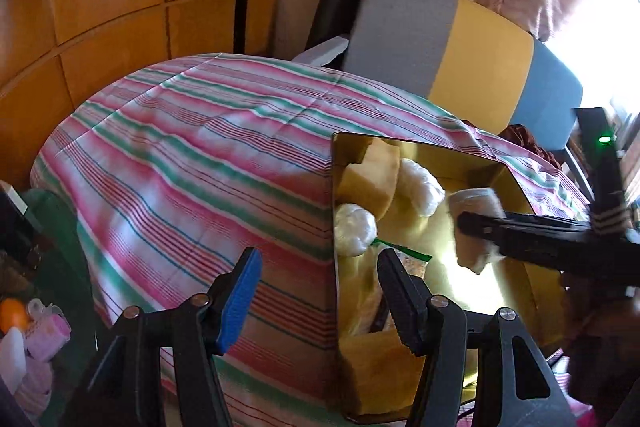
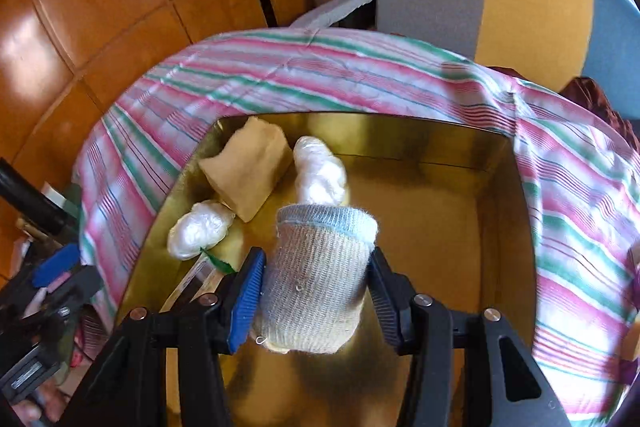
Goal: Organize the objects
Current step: 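Carry the knitted beige sock into the tray and open the right gripper, then move both tools from the tray back toward the pile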
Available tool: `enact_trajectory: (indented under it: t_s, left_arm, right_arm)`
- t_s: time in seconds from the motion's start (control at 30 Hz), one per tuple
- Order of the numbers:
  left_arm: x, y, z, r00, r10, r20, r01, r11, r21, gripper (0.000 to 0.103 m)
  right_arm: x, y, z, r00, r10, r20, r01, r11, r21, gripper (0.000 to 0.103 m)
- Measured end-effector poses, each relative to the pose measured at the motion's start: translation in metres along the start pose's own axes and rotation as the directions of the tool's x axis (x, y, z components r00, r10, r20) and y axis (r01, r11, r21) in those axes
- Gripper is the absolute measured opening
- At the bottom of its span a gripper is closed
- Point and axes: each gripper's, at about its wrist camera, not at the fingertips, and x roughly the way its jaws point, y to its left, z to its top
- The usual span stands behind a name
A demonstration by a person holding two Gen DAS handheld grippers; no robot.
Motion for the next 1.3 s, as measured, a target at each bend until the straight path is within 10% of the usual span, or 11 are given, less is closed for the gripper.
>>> enact_trajectory:
  t_s: [0.3, 1.3]
  left_arm:
    - [0.003, 0.012, -0.005, 1.000, 0.013, -0.014, -0.014, 1.000, -0.026, 0.066]
    - [-0.030, -0.034, -0.004, 0.998, -0.001, 0.068, -0.007, 0.993, 0.118, 0.067]
  right_arm:
    - [0.022, 0.029, 0.010, 0.999, 0.039, -0.019, -0.041, 0.988, -0.146, 0.054]
    - [-0.110, -0.056, -0.047, 0.983, -0.008, 0.186, -0.008, 0.996, 0.084, 0.058]
